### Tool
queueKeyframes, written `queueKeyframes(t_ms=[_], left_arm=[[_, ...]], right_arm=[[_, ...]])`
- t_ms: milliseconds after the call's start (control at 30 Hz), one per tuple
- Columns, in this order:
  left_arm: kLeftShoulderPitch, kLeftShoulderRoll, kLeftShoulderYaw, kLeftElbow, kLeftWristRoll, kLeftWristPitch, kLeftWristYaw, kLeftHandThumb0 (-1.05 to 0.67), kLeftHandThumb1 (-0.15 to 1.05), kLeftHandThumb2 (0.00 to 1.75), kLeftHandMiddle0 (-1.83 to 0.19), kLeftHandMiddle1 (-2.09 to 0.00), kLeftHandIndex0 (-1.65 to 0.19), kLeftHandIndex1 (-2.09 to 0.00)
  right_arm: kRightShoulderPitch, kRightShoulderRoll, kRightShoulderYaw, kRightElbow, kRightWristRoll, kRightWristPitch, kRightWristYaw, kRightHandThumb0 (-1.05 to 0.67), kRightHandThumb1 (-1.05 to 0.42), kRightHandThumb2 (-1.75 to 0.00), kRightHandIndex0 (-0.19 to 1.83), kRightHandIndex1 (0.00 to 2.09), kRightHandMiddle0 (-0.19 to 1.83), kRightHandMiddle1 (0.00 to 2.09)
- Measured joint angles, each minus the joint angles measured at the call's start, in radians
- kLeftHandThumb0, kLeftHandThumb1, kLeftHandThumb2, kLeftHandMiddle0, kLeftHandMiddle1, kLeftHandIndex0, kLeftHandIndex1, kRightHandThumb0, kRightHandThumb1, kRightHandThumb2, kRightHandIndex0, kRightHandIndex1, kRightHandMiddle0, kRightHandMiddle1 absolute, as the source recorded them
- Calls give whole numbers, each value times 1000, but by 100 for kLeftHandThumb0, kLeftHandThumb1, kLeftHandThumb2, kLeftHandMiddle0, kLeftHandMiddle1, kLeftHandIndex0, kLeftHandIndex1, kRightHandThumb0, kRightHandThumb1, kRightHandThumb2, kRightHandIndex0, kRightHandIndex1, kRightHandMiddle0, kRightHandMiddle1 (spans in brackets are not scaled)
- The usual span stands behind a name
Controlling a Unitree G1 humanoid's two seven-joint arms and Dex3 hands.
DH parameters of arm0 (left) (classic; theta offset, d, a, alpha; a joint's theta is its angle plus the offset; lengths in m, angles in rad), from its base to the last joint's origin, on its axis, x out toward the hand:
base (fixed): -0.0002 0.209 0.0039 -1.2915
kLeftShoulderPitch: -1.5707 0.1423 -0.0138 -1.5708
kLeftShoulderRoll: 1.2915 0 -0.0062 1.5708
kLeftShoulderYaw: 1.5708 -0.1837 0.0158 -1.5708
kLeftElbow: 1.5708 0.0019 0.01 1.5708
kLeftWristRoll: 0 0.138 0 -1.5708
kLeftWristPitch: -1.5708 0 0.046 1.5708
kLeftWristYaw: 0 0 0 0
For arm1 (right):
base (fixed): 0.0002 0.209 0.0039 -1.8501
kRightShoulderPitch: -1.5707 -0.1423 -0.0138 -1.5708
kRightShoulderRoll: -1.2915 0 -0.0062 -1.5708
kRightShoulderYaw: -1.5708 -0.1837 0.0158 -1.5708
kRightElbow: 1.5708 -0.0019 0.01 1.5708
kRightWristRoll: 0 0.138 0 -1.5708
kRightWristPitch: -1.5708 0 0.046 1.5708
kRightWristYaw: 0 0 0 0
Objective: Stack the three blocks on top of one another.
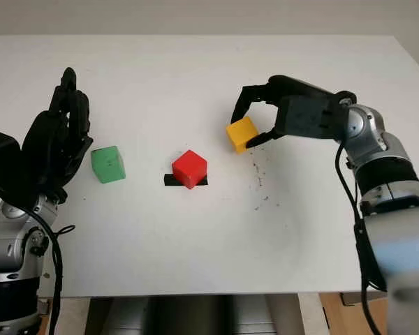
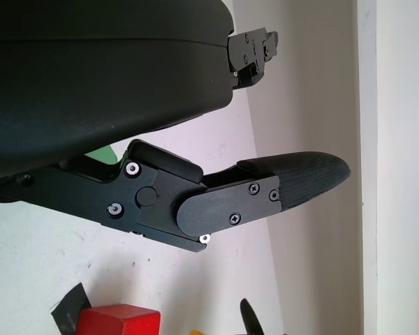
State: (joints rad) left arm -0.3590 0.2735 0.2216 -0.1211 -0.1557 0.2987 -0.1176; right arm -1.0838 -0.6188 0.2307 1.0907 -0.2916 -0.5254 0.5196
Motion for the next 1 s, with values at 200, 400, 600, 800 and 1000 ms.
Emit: queueKeyframes(t_ms=[200, 400, 600, 800, 1000], left_arm=[[0, 0, 0, 0, 0, 0, -7, -83, 105, 67, 19, 0, 19, 0], [1, 0, 1, 0, 0, 0, -5, -83, 105, 67, 19, 0, 19, 0], [6, 0, 1, -2, 0, 1, -4, -83, 105, 67, 19, 0, 19, 0], [10, 0, 3, -5, 0, 3, 0, -83, 105, 67, 19, 0, 19, 0], [12, 0, 3, -13, 0, 6, 2, -84, 105, 66, 19, 0, 19, 0]], right_arm=[[44, 37, -45, -129, 85, 83, 73, -37, -93, -6, 26, 4, 31, 156], [79, 95, -123, -309, 246, 338, 182, -32, -98, -6, 16, 1, 15, 176], [146, 146, -159, -486, 346, 550, 228, -37, -98, -6, 13, 1, 18, 180], [189, 178, -159, -587, 379, 659, 259, -38, -96, -5, 14, 2, 24, 183], [175, 182, -122, -547, 359, 658, 332, -45, -91, -5, 16, 5, 37, 169]])
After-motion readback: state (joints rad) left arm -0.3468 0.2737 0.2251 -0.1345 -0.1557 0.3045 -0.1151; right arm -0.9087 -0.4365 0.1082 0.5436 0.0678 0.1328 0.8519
